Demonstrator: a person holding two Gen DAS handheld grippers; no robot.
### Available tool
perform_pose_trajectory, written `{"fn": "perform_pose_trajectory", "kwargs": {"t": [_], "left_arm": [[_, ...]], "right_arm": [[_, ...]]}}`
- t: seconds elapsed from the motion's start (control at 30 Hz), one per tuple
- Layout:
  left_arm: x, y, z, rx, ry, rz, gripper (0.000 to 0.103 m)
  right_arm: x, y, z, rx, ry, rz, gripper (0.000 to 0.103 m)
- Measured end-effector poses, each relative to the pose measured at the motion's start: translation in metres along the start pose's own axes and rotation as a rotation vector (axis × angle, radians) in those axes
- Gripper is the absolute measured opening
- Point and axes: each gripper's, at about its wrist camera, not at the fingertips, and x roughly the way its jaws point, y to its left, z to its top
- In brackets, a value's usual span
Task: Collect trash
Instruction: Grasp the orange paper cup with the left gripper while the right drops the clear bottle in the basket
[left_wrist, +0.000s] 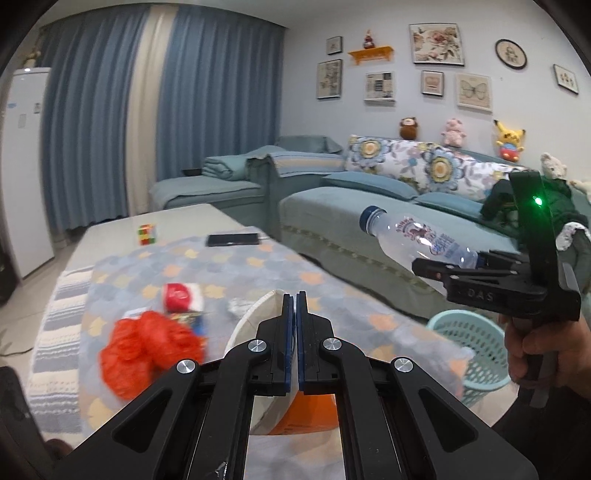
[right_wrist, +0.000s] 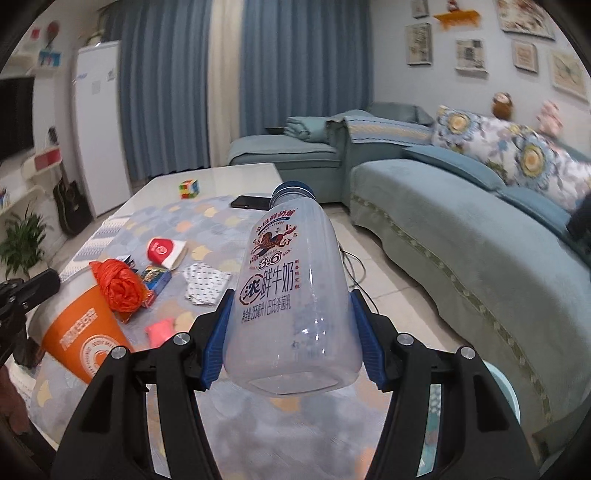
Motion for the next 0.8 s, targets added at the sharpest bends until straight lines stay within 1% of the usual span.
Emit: {"fn": "perform_pose_trajectory", "kwargs": {"t": [0.1, 0.2, 0.27, 0.33, 0.4, 0.43, 0.53, 0.63, 0.7, 0.73, 0.77, 0.8], "left_arm": [[0.011, -0.027, 0.010, 0.013, -0.003, -0.072, 0.000], [0.021, -0.054, 0.017, 0.033, -0.011, -0.138, 0.000], [0.034, -0.079, 0.021, 0.038, -0.004, -0.192, 0.000], [0.052, -0.104, 0.025, 0.028, 0.011, -0.247, 0.000], [0.067, -0.127, 0.028, 0.022, 0.022, -0.291, 0.000], [0.078, -0.145, 0.031, 0.028, 0.030, -0.318, 0.000], [0.099, -0.183, 0.032, 0.056, 0.048, -0.363, 0.000], [0.119, -0.219, 0.029, 0.092, 0.067, -0.393, 0.000], [0.130, -0.233, 0.027, 0.100, 0.083, -0.405, 0.000], [0.139, -0.242, 0.024, 0.104, 0.105, -0.419, 0.001], [0.145, -0.246, 0.022, 0.102, 0.124, -0.433, 0.001], [0.152, -0.250, 0.019, 0.096, 0.154, -0.450, 0.014]], "right_arm": [[-0.020, -0.037, -0.006, 0.059, -0.016, -0.032, 0.057], [-0.041, -0.088, -0.011, 0.149, -0.034, -0.094, 0.057], [-0.050, -0.118, -0.015, 0.209, -0.034, -0.126, 0.057], [-0.059, -0.156, -0.020, 0.287, -0.022, -0.163, 0.057], [-0.065, -0.182, -0.026, 0.333, -0.010, -0.189, 0.057], [-0.066, -0.197, -0.031, 0.357, 0.007, -0.208, 0.057], [-0.063, -0.228, -0.044, 0.420, 0.062, -0.251, 0.057], [-0.054, -0.246, -0.055, 0.452, 0.128, -0.276, 0.057], [-0.046, -0.252, -0.061, 0.459, 0.178, -0.280, 0.058], [-0.041, -0.250, -0.063, 0.463, 0.200, -0.286, 0.058], [-0.037, -0.251, -0.066, 0.466, 0.229, -0.304, 0.069], [-0.037, -0.252, -0.067, 0.465, 0.233, -0.332, 0.079]]}}
